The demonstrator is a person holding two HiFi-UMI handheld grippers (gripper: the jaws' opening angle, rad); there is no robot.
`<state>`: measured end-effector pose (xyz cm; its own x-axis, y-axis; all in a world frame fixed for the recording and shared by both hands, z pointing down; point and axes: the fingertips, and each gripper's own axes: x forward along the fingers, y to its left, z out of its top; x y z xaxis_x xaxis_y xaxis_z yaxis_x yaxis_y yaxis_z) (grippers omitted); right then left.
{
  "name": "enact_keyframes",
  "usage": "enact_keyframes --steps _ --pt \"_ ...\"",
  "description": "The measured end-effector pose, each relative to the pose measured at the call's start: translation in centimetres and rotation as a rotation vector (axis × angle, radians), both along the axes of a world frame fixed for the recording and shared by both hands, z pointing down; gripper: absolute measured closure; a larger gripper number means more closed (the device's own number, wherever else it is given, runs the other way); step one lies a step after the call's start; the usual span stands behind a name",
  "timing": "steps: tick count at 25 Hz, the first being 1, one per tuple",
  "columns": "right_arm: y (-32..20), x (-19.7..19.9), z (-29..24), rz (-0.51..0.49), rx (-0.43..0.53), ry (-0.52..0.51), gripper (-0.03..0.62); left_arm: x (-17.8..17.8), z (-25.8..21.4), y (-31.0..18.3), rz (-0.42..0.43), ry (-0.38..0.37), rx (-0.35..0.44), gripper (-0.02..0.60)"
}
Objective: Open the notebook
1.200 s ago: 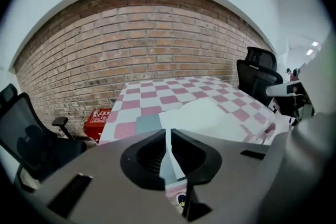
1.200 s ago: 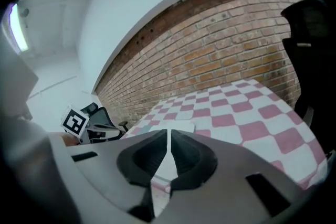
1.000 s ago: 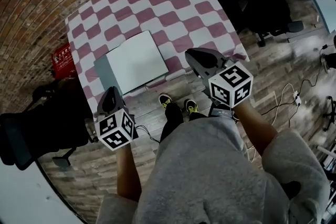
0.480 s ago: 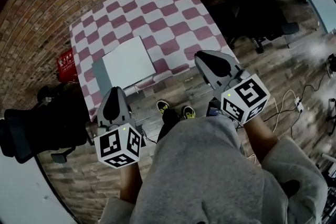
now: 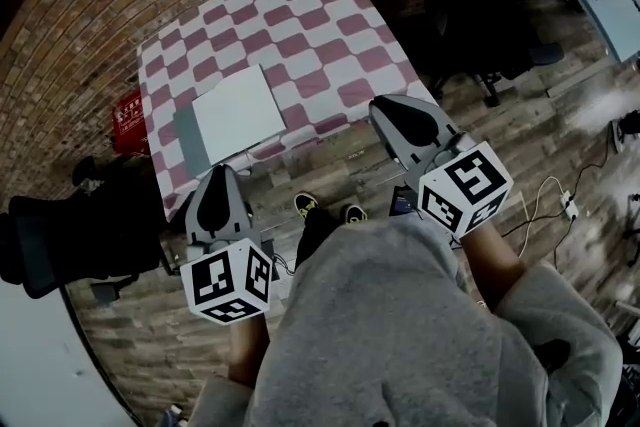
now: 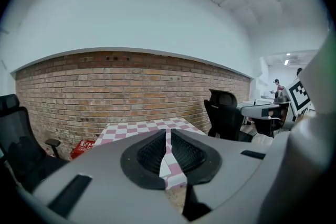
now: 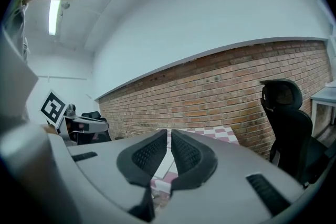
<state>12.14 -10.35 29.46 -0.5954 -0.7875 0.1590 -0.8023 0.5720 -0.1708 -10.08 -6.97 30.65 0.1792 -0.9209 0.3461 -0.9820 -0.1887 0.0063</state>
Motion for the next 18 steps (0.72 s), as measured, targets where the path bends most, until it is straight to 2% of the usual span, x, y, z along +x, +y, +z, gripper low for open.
enact_keyframes --steps 7,18 --pt "1.0 -0.2 -0.5 -0.017 0.013 -0.005 0.551 0.2 -0.2 1.2 -0.011 -0.039 0.012 0.545" --pt "0.8 -0.5 0.1 -0.030 -0.005 -0.008 0.551 0.5 0.5 1.0 -0.020 -0.027 -0.006 0.545"
